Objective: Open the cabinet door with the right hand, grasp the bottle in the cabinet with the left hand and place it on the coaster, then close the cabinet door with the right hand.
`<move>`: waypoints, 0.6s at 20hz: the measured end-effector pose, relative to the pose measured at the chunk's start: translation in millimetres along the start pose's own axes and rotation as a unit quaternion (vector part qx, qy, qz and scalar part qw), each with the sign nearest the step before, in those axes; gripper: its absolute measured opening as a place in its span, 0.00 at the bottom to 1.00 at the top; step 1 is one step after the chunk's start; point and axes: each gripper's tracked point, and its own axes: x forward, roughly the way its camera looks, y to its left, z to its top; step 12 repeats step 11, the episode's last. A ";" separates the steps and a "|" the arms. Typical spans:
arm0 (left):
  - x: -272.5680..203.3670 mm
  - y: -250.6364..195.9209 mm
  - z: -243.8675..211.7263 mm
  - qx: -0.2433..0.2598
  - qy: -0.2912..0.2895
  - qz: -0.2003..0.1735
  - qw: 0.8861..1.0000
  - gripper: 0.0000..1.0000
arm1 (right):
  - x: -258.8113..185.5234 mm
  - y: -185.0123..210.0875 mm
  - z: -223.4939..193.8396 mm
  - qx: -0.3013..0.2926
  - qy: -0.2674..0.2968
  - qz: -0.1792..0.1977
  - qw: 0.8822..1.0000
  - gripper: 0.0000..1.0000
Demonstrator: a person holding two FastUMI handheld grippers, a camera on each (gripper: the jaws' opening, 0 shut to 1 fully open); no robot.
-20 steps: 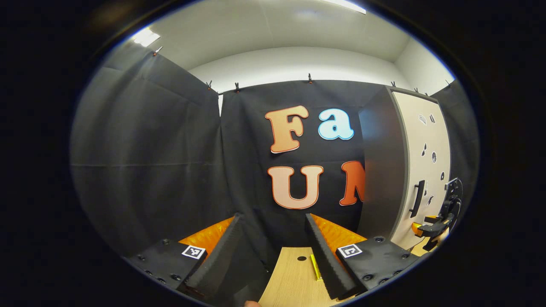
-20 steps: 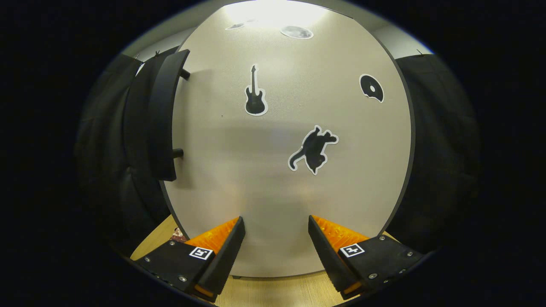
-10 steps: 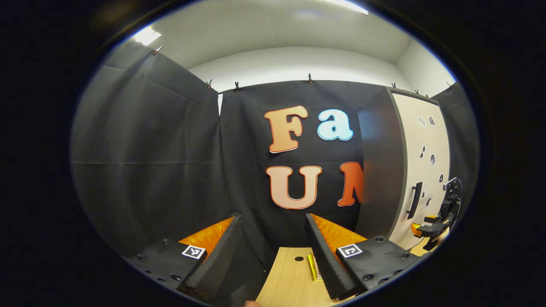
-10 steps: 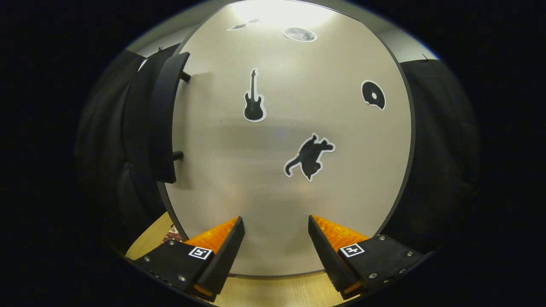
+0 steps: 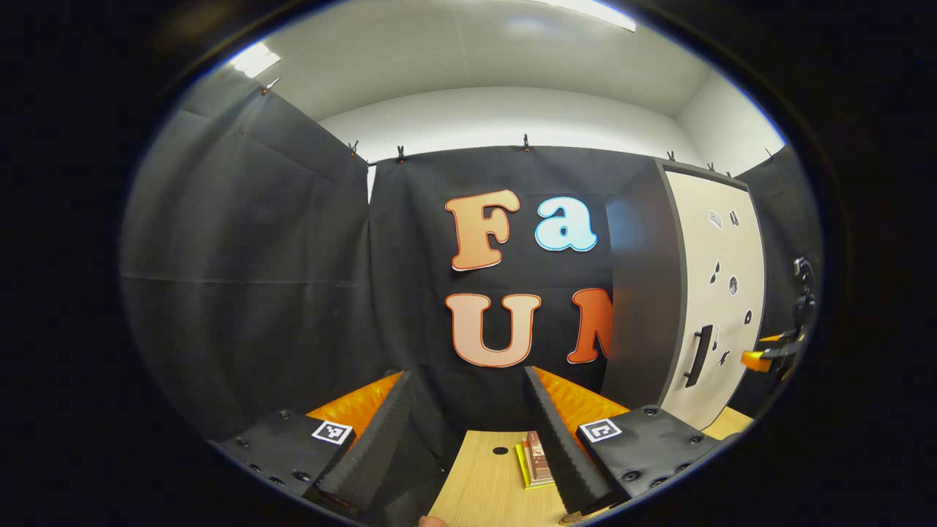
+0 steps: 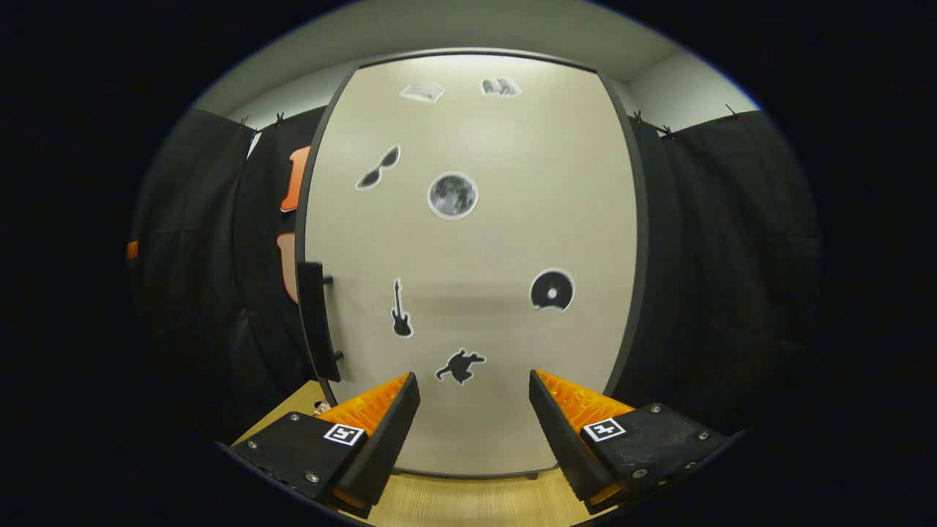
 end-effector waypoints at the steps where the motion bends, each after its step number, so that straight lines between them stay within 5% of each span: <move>1: 0.2 -1.9 -1.3 -0.001 0.002 -0.002 1.000 0.94 | -9.8 -7.6 15.4 -0.003 -0.011 -0.005 1.000 0.93; 6: 1.8 -2.0 -2.5 0.006 0.003 0.003 1.000 0.94 | -66.1 -49.9 85.9 -0.026 -0.058 -0.039 0.997 0.93; 12: 1.7 1.8 -3.3 0.009 0.001 0.010 1.000 0.94 | -108.4 -81.0 124.1 -0.052 -0.089 -0.074 0.992 0.93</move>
